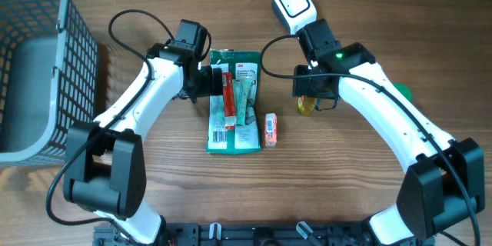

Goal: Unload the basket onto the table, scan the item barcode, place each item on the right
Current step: 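Lift the oil bottle and swing it right with the right gripper, then hold the oil bottle sideways above the table with the right gripper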

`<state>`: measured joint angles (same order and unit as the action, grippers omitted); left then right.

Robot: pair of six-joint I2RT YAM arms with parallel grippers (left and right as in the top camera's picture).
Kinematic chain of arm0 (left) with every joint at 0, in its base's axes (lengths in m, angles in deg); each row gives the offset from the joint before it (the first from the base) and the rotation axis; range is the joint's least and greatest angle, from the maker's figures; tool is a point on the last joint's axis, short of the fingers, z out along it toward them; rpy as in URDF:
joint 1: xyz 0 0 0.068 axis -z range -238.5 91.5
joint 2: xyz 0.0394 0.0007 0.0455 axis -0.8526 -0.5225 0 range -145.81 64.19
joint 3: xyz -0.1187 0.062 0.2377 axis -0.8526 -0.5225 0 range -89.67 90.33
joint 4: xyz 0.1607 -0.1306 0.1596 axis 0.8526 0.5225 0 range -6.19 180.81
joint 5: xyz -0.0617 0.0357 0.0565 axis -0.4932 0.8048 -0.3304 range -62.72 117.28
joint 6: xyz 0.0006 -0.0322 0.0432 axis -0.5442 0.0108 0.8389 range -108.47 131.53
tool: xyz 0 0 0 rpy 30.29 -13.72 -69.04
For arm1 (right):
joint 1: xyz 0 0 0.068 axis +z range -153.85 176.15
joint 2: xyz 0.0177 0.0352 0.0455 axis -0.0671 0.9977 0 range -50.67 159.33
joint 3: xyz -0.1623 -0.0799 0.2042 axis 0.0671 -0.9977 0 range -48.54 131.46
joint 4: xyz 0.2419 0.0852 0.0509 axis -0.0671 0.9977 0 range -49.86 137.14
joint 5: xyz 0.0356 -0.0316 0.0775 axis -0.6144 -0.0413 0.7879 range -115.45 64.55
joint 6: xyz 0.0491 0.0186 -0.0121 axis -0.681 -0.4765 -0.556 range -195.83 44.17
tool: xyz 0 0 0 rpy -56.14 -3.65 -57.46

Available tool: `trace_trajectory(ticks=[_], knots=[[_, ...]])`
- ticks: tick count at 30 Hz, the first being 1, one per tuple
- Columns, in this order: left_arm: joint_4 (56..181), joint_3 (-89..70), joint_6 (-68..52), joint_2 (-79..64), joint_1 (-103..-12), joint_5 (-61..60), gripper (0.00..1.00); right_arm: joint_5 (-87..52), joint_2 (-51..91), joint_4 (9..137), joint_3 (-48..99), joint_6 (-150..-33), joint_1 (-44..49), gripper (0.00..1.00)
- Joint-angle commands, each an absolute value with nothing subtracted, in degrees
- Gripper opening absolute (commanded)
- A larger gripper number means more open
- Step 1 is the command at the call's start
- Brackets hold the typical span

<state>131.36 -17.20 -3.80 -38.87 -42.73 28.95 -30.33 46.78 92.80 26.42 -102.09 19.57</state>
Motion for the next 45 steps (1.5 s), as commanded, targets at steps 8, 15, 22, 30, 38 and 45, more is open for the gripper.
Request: trace_trajectory(ticks=[8, 15, 22, 30, 38, 45], knots=[[131.4, -17.5, -3.9, -37.9, -42.5, 29.3, 1.0, -29.7, 47.5, 94.0, 25.9, -101.7, 19.5, 0.55], [131.4, -17.5, -3.9, -37.9, -42.5, 29.3, 1.0, -29.3, 47.5, 94.7, 25.9, -103.0, 19.5, 0.58], [131.4, -17.5, -3.9, -37.9, -42.5, 29.3, 1.0, -29.2, 47.5, 94.7, 25.9, -103.2, 19.5, 0.4], [131.4, -17.5, -3.9, -37.9, -42.5, 29.3, 1.0, -12.4, 39.3, 95.8, 28.1, -96.1, 13.0, 0.34], [131.4, -17.5, -3.9, -37.9, -42.5, 29.3, 1.0, 33.1, 26.8, 106.5, 28.1, -72.5, -3.8, 0.29], [131.4, -17.5, -3.9, -37.9, -42.5, 29.3, 1.0, 49.7, 26.6, 117.3, 27.6, -57.6, -4.3, 0.24]])
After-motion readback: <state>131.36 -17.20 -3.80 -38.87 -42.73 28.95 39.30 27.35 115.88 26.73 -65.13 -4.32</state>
